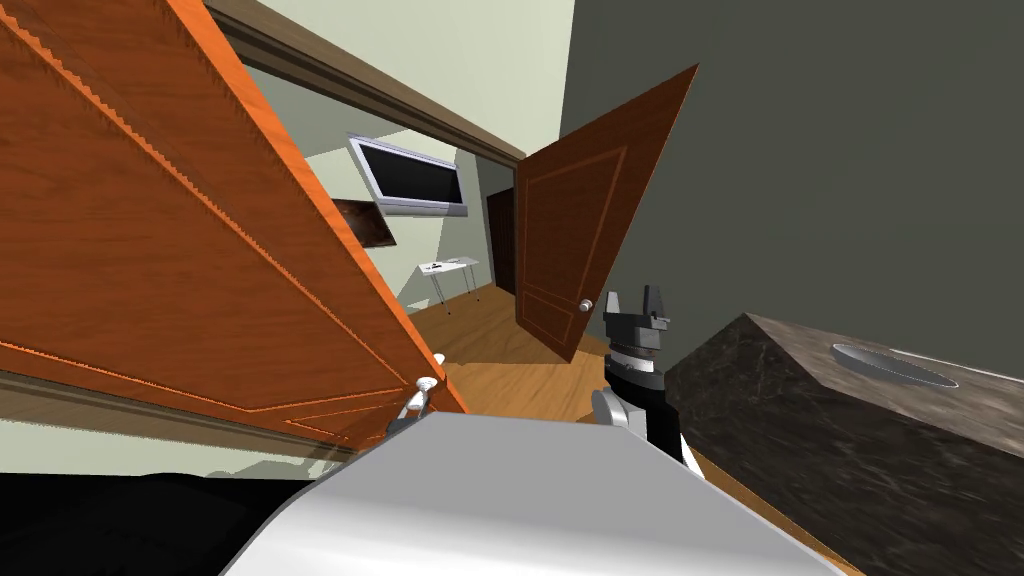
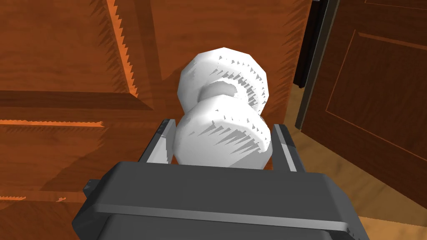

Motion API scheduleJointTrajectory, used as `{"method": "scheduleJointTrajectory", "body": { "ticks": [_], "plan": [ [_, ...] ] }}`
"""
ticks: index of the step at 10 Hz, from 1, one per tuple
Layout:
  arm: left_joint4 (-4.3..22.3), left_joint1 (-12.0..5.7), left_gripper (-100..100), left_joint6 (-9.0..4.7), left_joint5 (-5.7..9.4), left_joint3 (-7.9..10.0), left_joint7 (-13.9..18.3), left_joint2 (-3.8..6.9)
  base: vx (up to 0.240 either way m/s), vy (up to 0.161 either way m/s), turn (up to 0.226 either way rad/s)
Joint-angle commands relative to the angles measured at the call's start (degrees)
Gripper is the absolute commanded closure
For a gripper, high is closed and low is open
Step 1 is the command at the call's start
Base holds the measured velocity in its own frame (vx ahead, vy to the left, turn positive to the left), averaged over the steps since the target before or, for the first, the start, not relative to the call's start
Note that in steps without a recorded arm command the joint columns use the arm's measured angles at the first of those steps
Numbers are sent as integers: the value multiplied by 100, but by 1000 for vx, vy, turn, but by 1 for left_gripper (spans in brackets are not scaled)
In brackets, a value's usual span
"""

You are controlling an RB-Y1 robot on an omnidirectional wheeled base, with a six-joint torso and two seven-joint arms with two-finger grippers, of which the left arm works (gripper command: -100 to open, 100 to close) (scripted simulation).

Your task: Pull the door open

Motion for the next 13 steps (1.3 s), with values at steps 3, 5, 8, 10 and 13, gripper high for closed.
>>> {"method": "scheduleJointTrajectory", "body": {
  "ticks": [3, 5, 8, 10, 13],
  "plan": [
    [138, -55, 100, -129, -80, -120, 159, 75, -211, 21, -119],
    [218, -94, 100, -198, -119, -179, 246, 121, -209, 32, -124],
    [329, -148, 100, -293, -174, -260, 367, 185, -212, 19, -109],
    [400, -191, 100, -283, -193, -299, 407, 186, -111, 21, -82],
    [489, -251, 100, -334, -223, -350, 488, 217, -192, 11, -102]
  ]
}}
